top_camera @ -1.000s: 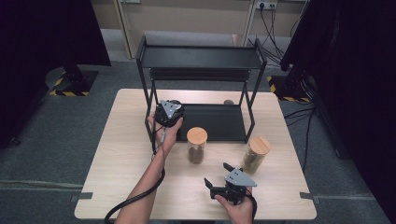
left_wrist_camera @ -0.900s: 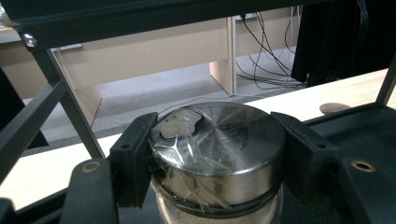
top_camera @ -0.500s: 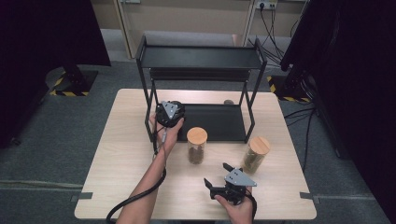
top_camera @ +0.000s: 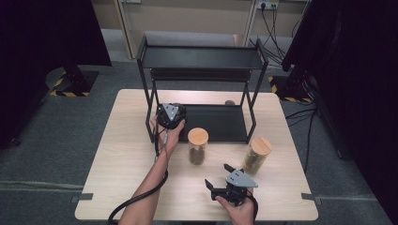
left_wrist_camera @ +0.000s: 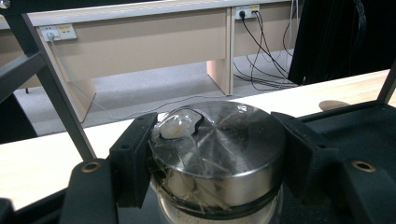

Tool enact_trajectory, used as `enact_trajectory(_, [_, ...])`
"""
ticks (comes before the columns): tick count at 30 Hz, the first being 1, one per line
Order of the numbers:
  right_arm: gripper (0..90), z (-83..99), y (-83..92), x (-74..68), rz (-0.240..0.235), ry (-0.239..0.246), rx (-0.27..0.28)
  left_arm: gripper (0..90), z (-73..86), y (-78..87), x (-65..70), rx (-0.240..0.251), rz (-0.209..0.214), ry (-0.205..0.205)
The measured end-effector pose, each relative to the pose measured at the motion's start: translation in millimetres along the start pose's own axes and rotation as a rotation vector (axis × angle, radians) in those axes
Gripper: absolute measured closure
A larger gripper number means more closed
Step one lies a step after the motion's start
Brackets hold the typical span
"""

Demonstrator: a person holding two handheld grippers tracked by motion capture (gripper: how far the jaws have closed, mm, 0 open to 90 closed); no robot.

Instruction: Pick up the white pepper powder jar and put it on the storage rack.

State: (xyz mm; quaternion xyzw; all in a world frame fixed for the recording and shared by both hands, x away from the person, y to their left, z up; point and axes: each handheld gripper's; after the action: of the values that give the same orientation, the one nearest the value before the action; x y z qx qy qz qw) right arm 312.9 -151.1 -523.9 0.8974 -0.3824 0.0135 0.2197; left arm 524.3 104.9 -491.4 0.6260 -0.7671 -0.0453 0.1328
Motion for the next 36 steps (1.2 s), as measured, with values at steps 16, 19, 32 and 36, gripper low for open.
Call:
enact_trajectory(16, [6.8,-0.1,-0.1,-0.5,-0.001,0.002,0.0,27.1,2.7,1.5,-3.3,-0.026,0.021,0.032])
enact_trajectory(19, [6.8,-0.2,-0.2,-0.5,-0.002,0.002,-0.001,22.1,3.7,3.8,-2.8,-0.034,0.034,0.037])
enact_trajectory(32, [6.8,-0.4,-0.2,-1.2,-0.002,0.005,-0.003,10.3,2.8,13.8,-0.9,-0.042,0.02,0.016])
enact_trajectory(36, [6.7,-0.4,-0.4,-1.2,-0.003,0.007,-0.004,10.0,0.0,18.1,0.1,-0.035,0.024,0.004])
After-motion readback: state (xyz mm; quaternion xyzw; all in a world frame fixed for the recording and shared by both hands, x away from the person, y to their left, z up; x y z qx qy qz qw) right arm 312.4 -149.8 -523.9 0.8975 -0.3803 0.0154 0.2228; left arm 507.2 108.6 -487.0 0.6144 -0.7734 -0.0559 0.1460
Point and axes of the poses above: each handheld gripper's, and its own axes: y roughly backward along the jaws, z roughly out of its underside, x roughly to its right, and after that the axes turned 12 degrees about y, right-handed
